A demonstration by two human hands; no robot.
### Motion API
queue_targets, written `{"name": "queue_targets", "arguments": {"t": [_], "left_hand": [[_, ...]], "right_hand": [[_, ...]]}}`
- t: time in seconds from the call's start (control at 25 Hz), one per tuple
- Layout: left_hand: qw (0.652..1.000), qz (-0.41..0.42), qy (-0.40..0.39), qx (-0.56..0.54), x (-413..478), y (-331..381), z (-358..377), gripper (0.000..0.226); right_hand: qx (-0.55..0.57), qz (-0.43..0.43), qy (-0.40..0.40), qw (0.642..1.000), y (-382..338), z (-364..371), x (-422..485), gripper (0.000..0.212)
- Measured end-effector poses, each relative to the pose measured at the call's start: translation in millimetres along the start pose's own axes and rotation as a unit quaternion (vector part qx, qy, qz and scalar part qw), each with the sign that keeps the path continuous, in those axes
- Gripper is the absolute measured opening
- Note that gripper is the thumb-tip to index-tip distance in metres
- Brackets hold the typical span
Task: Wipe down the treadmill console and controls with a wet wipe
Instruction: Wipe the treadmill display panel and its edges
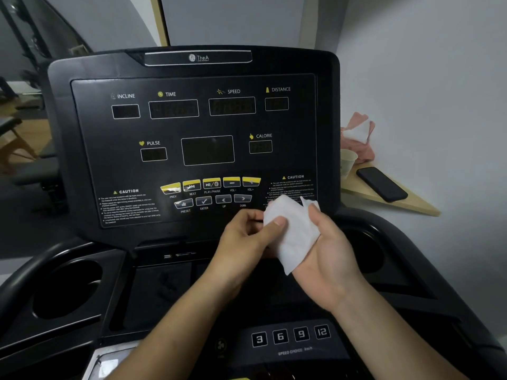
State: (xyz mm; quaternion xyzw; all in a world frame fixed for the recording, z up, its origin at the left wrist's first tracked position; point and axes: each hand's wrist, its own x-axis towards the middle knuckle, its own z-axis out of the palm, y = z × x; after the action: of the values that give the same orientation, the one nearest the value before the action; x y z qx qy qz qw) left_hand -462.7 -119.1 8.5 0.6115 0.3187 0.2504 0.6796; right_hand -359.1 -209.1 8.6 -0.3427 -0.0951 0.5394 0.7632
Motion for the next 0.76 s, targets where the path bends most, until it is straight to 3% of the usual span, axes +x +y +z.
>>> {"name": "queue_targets", "arguments": {"t": [0.08,0.2,0.32,0.4,0.48,0.56,0.64,0.76], "left_hand": [[0.999,-0.011,-0.014,-0.038,-2,-1,-4,0.029],[0.999,0.043,-0.023,-0.008,-1,0,-13,0.017],[0.998,0.056,-0.027,-0.033,1,5,-23,0.017],[0.997,0.055,-0.013,-0.047,2,9,-32,0.007],[0.997,0.058,-0.007,-0.047,3,12,-42,0.018],[0.997,0.068,-0.001,-0.026,4,13,-48,0.023],[0.996,0.088,-0.015,0.012,5,13,-51,0.019],[0.989,0.114,-0.074,0.058,2,13,-55,0.020]], "right_hand": [[-0.017,-0.015,-0.021,1.000,3,1,0,0.056],[-0.046,-0.028,-0.045,0.998,5,0,-1,0.053],[-0.083,-0.042,-0.076,0.993,4,-1,4,0.038],[-0.092,-0.072,-0.033,0.993,0,-3,12,0.031],[-0.074,-0.066,0.011,0.995,-3,-5,18,0.020],[-0.060,-0.033,0.016,0.998,-5,-7,20,0.024],[-0.137,0.009,0.009,0.991,-3,-3,20,0.038],[-0.253,-0.008,0.028,0.967,5,1,24,0.034]]}}
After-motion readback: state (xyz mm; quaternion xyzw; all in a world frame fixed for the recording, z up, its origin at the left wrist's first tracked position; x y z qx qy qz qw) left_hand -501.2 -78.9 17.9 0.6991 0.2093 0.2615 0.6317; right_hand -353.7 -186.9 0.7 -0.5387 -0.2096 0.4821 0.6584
